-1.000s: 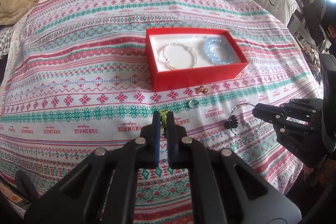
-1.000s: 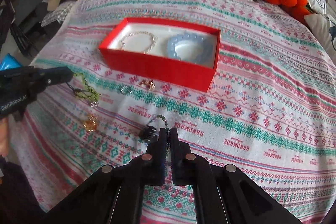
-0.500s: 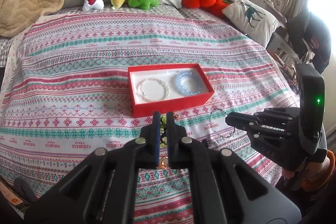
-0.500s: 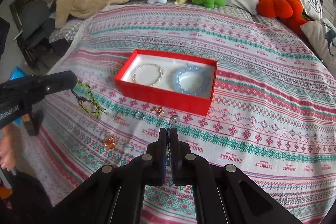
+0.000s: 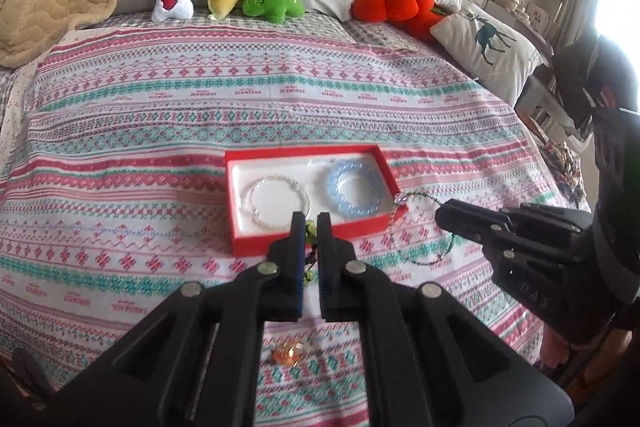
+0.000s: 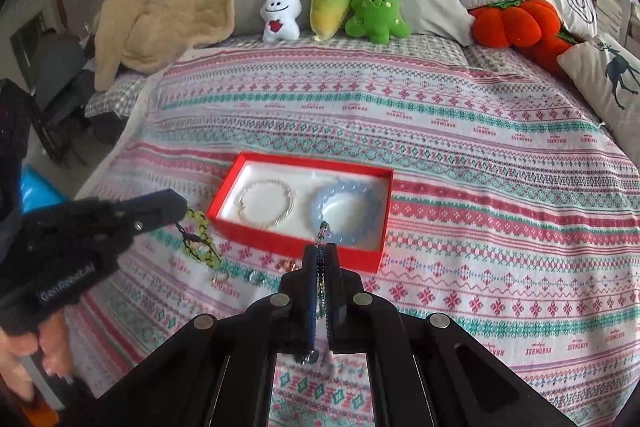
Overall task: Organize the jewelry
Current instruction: 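Carry both pieces into the red box and open both tools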
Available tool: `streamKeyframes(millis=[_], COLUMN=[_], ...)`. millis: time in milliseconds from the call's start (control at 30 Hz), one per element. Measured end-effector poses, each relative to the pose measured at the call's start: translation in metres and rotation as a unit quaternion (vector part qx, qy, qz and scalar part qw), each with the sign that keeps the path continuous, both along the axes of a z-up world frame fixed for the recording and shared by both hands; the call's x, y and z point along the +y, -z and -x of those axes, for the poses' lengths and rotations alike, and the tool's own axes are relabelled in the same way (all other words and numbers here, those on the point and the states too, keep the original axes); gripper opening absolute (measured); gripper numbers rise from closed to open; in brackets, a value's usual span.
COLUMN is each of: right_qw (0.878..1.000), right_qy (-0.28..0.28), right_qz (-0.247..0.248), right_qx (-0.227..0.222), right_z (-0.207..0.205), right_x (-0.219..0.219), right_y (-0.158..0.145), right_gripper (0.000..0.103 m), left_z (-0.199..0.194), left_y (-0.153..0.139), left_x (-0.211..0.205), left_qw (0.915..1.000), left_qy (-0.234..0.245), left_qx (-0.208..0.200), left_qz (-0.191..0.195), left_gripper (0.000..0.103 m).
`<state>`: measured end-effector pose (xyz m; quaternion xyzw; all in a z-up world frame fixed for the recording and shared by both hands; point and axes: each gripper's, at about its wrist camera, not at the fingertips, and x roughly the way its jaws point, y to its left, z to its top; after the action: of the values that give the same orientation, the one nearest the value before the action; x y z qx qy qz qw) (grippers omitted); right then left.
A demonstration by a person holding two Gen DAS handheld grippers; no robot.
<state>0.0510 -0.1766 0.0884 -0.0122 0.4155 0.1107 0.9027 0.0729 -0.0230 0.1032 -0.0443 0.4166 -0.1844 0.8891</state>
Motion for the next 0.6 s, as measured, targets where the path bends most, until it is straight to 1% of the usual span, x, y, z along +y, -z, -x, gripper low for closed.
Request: streamKeyframes(millis=[200,300,433,500,600], right_qw=[0.999,0.998,0.998,0.998,0.998], right_qy=[0.032,0.045,0.052,0.052,0.046], right_qz=[-0.027,-0.033,-0.034,-0.036,-0.041], right_qx=[-0.004,-0.007,-0.007,-0.001,0.009], right_z=[-0.027,-0.040,-0.053,-0.059,-0.065], right_x=[-0.014,-0.018,-0.018,-0.016,-0.008], right_y=[-0.001,0.000,0.006,0.011,0.017], right_gripper=[0.003,0.003,0.003,0.003,0.003], left_z=[-0.027,-0.043,-0.062,-0.069,-0.074], left_y=[0.003,0.014,0.039,0.051,0.061], left_x=[-0.016,-0.020,-0.017,-0.011,-0.004], left_qw=[0.9992,0.9982,0.9985,0.9985,0.9982], left_qy=[0.000,0.001,-0.014,-0.026,-0.037], left_qx=[-0.008,-0.004,0.017,0.031,0.044], left_qz=[0.040,0.060,0.050,0.038,0.015], left_gripper=[0.006,0.006,0.006,0.006,0.006])
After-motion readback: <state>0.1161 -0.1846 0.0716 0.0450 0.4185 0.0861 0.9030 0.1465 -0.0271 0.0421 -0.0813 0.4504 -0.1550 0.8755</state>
